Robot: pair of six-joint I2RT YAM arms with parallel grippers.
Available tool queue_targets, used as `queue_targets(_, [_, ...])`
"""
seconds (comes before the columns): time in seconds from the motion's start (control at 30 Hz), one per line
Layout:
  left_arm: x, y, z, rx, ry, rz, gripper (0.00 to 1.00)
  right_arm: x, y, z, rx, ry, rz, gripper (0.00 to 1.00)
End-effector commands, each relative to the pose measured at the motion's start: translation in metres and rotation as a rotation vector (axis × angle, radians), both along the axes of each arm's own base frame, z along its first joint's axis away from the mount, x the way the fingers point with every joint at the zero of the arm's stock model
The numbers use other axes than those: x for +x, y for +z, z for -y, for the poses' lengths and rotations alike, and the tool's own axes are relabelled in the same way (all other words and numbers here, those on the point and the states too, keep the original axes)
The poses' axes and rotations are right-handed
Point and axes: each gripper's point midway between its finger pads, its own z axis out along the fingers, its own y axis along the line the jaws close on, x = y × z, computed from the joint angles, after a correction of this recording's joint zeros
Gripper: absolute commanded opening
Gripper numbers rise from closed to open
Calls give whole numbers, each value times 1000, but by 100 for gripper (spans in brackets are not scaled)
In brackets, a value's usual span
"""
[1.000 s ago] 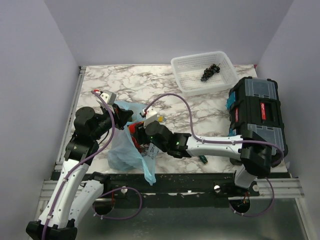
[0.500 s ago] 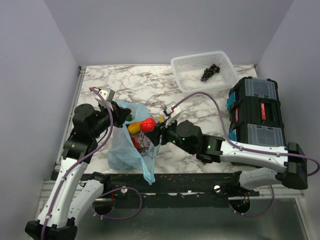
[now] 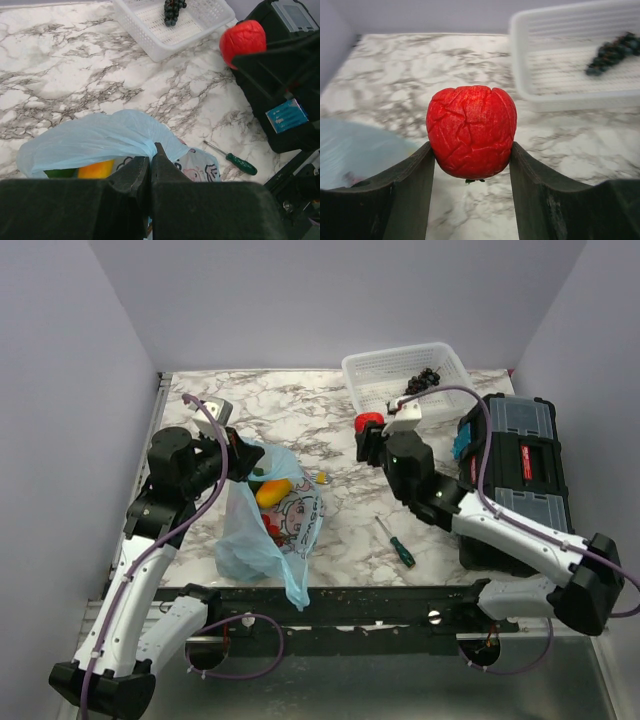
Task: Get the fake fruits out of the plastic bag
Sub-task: Place the fake fruit in the bin.
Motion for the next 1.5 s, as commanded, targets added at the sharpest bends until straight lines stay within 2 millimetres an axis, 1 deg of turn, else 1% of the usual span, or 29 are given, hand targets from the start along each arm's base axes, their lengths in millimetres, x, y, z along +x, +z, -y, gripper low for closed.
queue_targets(0.0, [-1, -9, -2, 30, -6, 20, 0, 62, -15, 41, 17, -179, -79, 11])
queue_targets(0.07, [0, -19, -4, 58, 2, 19, 0, 90, -23, 50, 20, -205, -108, 11])
queue_targets(0.13, [1, -29, -6, 91, 16, 19, 0, 114, -39, 58, -14, -249, -155, 11])
queue_targets(0.17, [2, -33, -7, 101, 22, 17, 0, 124, -40, 59, -15, -247, -164, 11])
queue_targets(0.2, [1, -34, -7, 107, 21, 16, 0, 136, -47, 61, -24, -249, -180, 12])
queue_targets(0.23, [1, -34, -7, 113, 20, 19, 0, 148, -46, 63, -29, -262, -186, 12])
queue_targets(0.37, [-1, -31, -3, 113, 0, 34, 0, 193, -67, 80, -109, -364, -219, 14])
queue_targets(0.4, [-2, -31, -3, 113, -4, 33, 0, 206, -74, 82, -124, -385, -231, 15])
queue_targets(0.43, [-2, -32, -2, 115, -8, 32, 0, 217, -87, 85, -140, -396, -261, 15])
queue_targets(0.47, [-3, -33, -2, 118, -10, 31, 0, 229, -92, 84, -136, -389, -277, 15])
queue_targets(0.5, [-3, -33, -1, 119, -12, 32, 0, 239, -103, 84, -146, -386, -307, 15])
queue_targets(0.57, [-4, -33, -1, 118, -12, 35, 0, 255, -118, 78, -162, -363, -361, 17])
queue_targets(0.63, [-5, -33, -1, 117, -10, 36, 0, 260, -133, 74, -186, -362, -413, 17])
queue_targets(0.73, [-4, -34, -2, 122, -4, 33, 0, 262, -146, 72, -187, -357, -442, 20])
queue_targets(0.83, [-4, -35, 0, 125, -7, 29, 0, 264, -152, 71, -167, -341, -454, 32])
queue_targets(0.9, [-5, -35, 1, 126, -15, 29, 0, 264, -157, 71, -149, -329, -473, 36])
queue_targets(1.0, [-5, -36, 2, 126, -17, 29, 0, 264, -163, 74, -144, -329, -493, 46])
queue_targets(1.03, [-6, -35, 1, 126, -15, 31, 0, 263, -164, 74, -145, -326, -497, 50])
queue_targets(1.07, [-5, -36, 1, 128, -11, 31, 0, 262, -165, 73, -148, -321, -500, 56])
queue_targets(1.13, [-5, -35, 0, 129, -7, 33, 0, 261, -166, 73, -152, -311, -504, 65])
queue_targets(1.17, [-5, -34, 0, 129, -5, 36, 0, 260, -164, 73, -154, -307, -504, 68])
queue_targets(1.27, [-5, -34, 0, 126, -5, 40, 0, 257, -156, 73, -157, -294, -495, 72])
queue_targets(1.33, [-5, -34, 0, 125, -8, 40, 0, 255, -149, 74, -157, -289, -487, 72])
queue_targets(1.4, [-5, -35, 1, 123, -10, 39, 0, 250, -142, 74, -154, -281, -481, 76])
queue_targets(1.47, [-5, -34, 1, 122, -9, 42, 0, 244, -136, 76, -152, -276, -479, 78])
